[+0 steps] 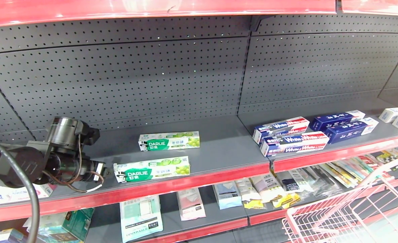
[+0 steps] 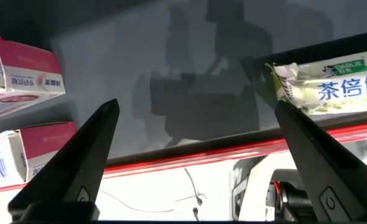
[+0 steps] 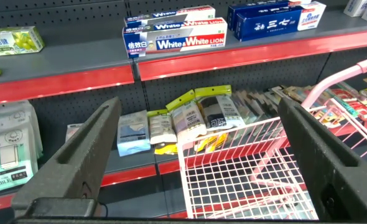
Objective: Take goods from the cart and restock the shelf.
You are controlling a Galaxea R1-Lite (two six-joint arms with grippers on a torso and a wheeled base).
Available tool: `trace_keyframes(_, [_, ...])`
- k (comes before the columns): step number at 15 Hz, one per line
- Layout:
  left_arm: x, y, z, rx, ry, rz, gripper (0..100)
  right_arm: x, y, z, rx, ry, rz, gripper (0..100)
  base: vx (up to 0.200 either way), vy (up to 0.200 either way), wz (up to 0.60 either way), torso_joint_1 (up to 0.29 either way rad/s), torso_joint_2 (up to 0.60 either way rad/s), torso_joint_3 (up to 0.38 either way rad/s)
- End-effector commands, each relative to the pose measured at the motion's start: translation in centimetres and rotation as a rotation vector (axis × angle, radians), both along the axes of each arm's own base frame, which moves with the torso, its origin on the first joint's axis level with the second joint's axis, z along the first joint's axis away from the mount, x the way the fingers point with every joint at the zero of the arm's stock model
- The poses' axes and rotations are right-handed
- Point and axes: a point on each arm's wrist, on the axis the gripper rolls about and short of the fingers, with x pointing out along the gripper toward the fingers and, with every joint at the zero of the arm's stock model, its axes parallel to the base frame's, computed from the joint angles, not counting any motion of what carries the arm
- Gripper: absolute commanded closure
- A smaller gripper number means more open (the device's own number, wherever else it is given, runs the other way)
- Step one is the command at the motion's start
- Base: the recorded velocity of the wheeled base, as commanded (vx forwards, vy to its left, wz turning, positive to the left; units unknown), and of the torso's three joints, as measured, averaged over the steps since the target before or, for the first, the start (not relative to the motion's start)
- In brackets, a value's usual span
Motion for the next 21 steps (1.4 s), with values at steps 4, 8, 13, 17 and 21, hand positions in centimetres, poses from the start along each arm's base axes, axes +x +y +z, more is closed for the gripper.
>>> trace_keyframes(4, [0.0,1.2,0.7,0.005,-0.025,0.037,0,0.0,0.0,0.0,0.0,0.0,0.002,0,0.0,0.0,0.0,0.0,0.0,0.0])
trace_keyframes(8, [1.0,2.6,0.3,0.024,-0.015,0.066,0,0.0,0.0,0.0,0.0,0.0,0.002,0,0.0,0.0,0.0,0.0,0.0,0.0])
trace_keyframes(13, [2.6,1.9,-0.4,0.014,-0.005,0.051,0,0.0,0.0,0.0,0.0,0.0,0.002,0,0.0,0.0,0.0,0.0,0.0,0.0])
trace_keyframes(17, [3.0,1.6,-0.8,0.01,-0.002,0.039,0,0.0,0.0,0.0,0.0,0.0,0.0,0,0.0,0.0,0.0,0.0,0.0,0.0])
trace_keyframes(21, [3.0,0.7,-1.0,0.004,0.006,0.008,0,0.0,0.0,0.0,0.0,0.0,0.0,0,0.0,0.0,0.0,0.0,0.0,0.0])
